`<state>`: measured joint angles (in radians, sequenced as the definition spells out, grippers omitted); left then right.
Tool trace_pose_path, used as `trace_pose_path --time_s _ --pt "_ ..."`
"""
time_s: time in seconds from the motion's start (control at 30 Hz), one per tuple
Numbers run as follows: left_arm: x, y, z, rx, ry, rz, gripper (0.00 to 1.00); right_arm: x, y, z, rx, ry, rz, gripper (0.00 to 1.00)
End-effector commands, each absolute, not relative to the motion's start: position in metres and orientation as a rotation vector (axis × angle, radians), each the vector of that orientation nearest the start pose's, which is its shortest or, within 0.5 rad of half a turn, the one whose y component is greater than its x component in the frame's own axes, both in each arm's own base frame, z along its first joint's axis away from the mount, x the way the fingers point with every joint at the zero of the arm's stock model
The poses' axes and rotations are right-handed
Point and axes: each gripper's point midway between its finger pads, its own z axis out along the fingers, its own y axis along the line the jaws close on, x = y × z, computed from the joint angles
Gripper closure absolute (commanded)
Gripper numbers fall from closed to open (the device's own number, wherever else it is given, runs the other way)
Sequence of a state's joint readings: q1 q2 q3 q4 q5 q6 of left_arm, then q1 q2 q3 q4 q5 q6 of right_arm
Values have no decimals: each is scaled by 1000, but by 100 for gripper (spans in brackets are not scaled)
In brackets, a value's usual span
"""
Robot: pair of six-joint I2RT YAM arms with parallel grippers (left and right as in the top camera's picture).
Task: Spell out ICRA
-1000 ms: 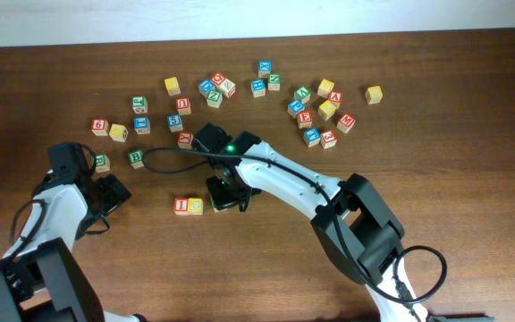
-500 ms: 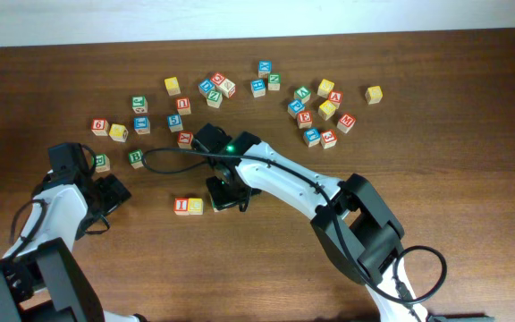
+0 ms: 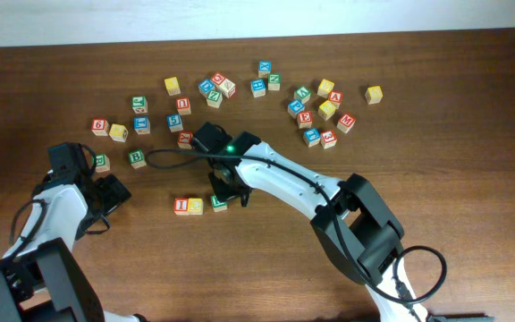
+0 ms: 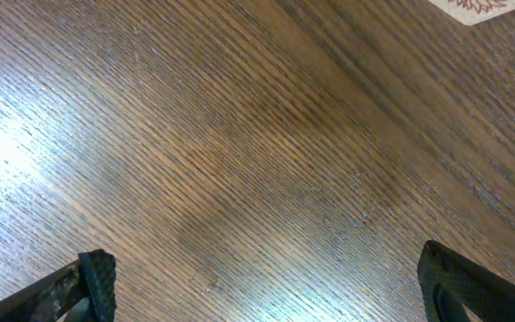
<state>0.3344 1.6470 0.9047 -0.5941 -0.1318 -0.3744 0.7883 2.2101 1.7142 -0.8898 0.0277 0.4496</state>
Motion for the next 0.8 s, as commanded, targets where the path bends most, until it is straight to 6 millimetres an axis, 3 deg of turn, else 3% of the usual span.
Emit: trace_pose_path --time_s 0.0,0.3,0.77 --pt "290 128 19 -1038 2703 195 1 345 325 18 -477 2864 50 96" --pt "290 128 19 -1038 2703 195 0 368 339 26 -442 2758 99 95" --pt "290 128 19 -1038 2703 195 1 372 346 28 -439 2737 139 95"
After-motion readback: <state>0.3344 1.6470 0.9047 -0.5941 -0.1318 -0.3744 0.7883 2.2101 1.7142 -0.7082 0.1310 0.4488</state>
